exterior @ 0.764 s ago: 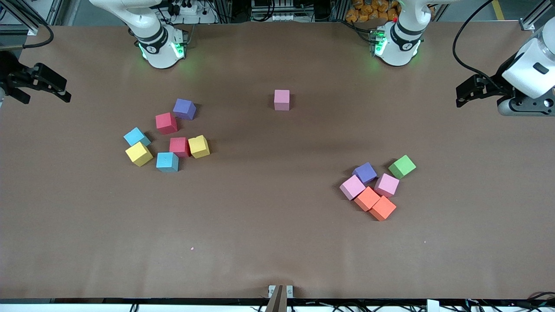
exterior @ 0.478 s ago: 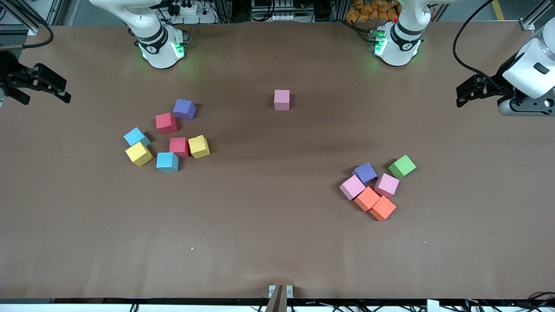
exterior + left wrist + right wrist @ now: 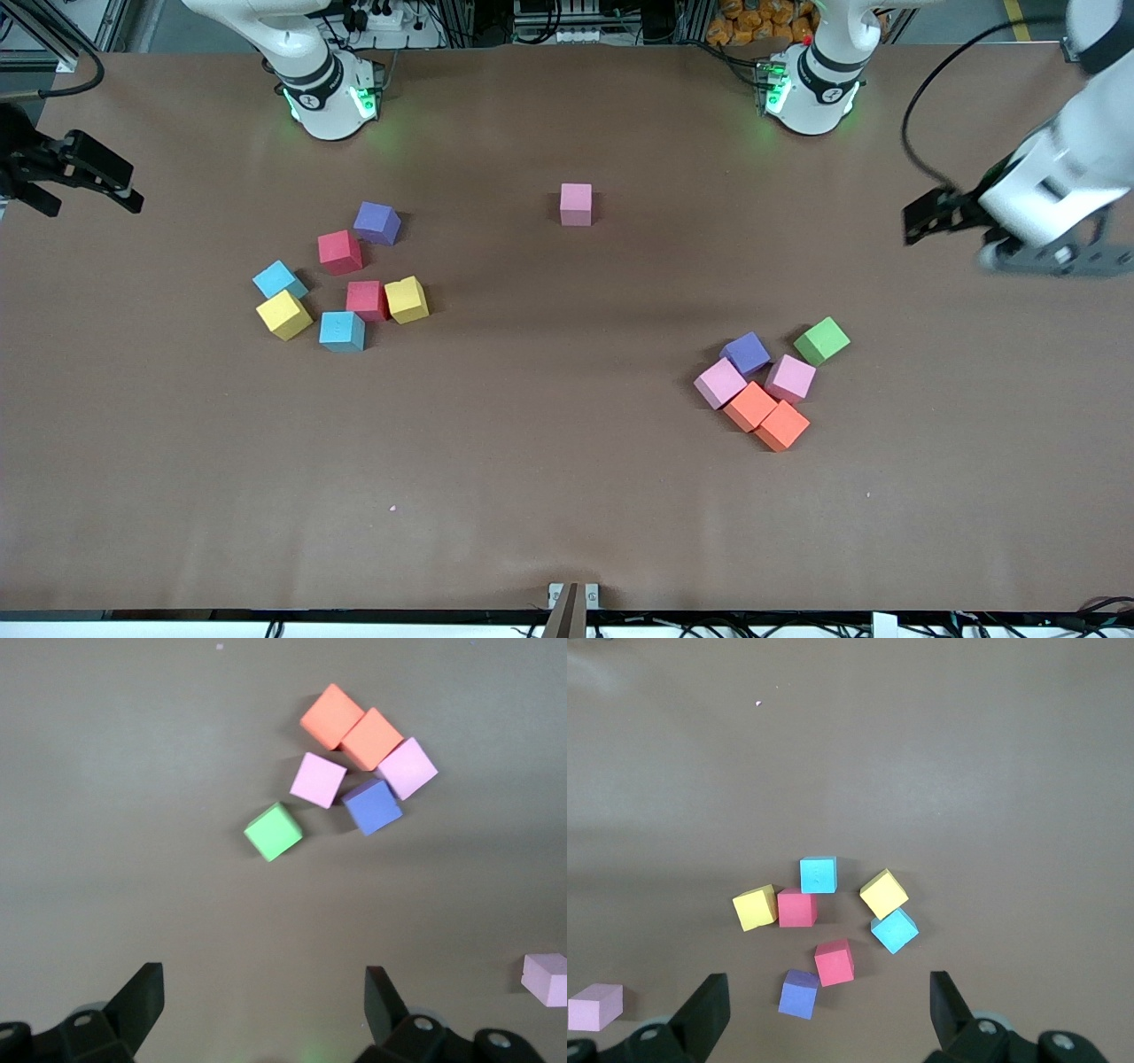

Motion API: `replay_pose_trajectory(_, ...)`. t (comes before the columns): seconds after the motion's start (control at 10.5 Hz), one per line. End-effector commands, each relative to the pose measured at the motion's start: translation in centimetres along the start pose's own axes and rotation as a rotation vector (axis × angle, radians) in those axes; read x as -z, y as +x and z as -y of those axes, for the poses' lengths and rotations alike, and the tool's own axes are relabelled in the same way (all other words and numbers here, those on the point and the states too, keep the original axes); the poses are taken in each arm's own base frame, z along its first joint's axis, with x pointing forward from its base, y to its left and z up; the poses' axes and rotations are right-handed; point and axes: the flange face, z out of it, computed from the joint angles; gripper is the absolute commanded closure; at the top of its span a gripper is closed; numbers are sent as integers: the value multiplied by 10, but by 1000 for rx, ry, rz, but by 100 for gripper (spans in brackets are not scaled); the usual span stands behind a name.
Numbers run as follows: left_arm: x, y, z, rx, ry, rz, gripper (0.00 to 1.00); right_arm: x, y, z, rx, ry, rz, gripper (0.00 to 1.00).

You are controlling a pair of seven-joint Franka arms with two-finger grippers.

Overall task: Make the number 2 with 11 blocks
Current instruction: 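Move the left gripper to the blue cube while the right gripper reaches yellow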

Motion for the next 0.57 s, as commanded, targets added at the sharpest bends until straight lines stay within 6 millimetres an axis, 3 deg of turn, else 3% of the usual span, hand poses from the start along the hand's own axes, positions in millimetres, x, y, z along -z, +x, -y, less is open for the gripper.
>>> replay_pose_trajectory(0.0,-58,31,-44,-68,-28,9,0,2,0,2,-16,17,1,0)
replay_pose_trajectory(0.1,-68,34,-63,-102,-23,0,0,-1,0,4,-30,16,9,0)
replay_pose_trajectory(0.19,-91,40,-83,-159,-23,25,0,-3,0,8,-34,16,14,0)
replay_pose_trajectory(0.29,-103,46,-92,-184,-13,22,0,-5,1,12,-26,16,16,0)
replay_pose_trajectory(0.48,-140,52,-133,-361,35,31,0,-12,6,25,-2,17,19,0)
